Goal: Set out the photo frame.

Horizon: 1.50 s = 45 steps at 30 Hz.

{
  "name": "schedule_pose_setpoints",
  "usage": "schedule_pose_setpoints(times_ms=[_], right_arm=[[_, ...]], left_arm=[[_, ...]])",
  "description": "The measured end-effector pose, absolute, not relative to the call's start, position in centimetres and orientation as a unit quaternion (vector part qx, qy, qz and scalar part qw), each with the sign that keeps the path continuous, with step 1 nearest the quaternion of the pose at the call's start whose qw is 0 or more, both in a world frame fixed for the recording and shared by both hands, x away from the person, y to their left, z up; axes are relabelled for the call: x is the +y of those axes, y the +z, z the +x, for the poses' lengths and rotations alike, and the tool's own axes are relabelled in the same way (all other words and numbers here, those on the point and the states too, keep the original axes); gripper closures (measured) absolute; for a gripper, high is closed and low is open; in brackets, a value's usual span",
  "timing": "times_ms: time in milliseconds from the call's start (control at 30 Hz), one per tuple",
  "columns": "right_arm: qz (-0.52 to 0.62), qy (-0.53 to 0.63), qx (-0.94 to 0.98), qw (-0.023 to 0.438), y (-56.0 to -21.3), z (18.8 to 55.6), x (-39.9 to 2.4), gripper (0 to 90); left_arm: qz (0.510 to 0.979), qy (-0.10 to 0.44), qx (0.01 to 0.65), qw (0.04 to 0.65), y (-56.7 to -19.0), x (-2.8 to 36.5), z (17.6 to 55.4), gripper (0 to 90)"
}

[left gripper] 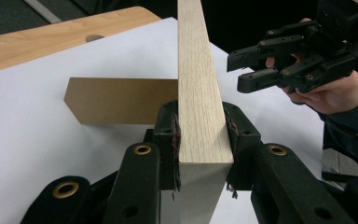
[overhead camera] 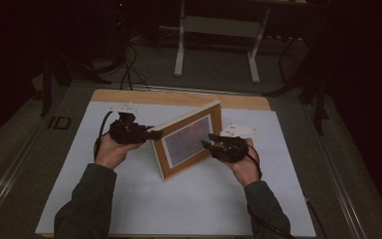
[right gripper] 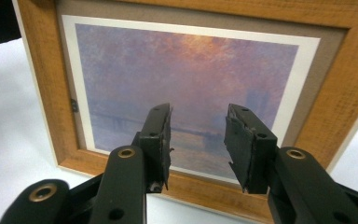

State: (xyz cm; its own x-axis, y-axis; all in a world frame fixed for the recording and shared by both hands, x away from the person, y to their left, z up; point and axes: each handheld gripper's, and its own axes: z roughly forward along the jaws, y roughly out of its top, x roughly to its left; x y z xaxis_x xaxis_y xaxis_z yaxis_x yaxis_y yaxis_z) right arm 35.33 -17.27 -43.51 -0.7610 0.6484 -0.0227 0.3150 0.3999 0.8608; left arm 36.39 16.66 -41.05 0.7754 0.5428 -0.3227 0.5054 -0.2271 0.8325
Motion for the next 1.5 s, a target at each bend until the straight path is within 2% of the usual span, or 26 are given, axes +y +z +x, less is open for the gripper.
schedule_pose_setpoints(times_ms=[167, 367, 567, 633, 800, 1100, 1200, 1500], right_arm=[[0.306, 0.459, 0.813, 0.185, -43.6, 35.8, -17.8, 59.1], [0.321, 0.449, 0.81, 0.197, -44.1, 36.5, -18.3, 57.2], [0.341, 0.445, 0.801, 0.212, -44.1, 37.2, -18.6, 55.5], [0.348, 0.443, 0.797, 0.217, -44.0, 37.4, -18.7, 54.8], [0.357, 0.442, 0.79, 0.228, -43.8, 38.0, -18.9, 53.7], [0.37, 0.435, 0.785, 0.241, -43.3, 38.8, -19.7, 51.3], [0.37, 0.446, 0.784, 0.224, -43.3, 39.0, -20.0, 50.1], [0.36, 0.457, 0.784, 0.217, -43.0, 39.6, -19.9, 45.5]], left_arm=[[0.77, 0.069, 0.377, 0.51, -41.5, 16.2, 35.4, 58.7], [0.754, 0.115, 0.395, 0.512, -42.3, 15.6, 33.6, 61.3], [0.757, 0.16, 0.407, 0.486, -43.6, 14.1, 32.0, 62.0], [0.749, 0.174, 0.414, 0.487, -43.8, 13.9, 31.7, 64.7], [0.744, 0.135, 0.407, 0.513, -44.0, 14.7, 32.0, 70.9], [0.75, 0.092, 0.389, 0.527, -44.0, 15.6, 32.6, 72.2], [0.757, 0.079, 0.377, 0.527, -43.9, 15.9, 32.7, 72.5], [0.771, 0.051, 0.352, 0.528, -43.8, 16.6, 33.3, 72.8]])
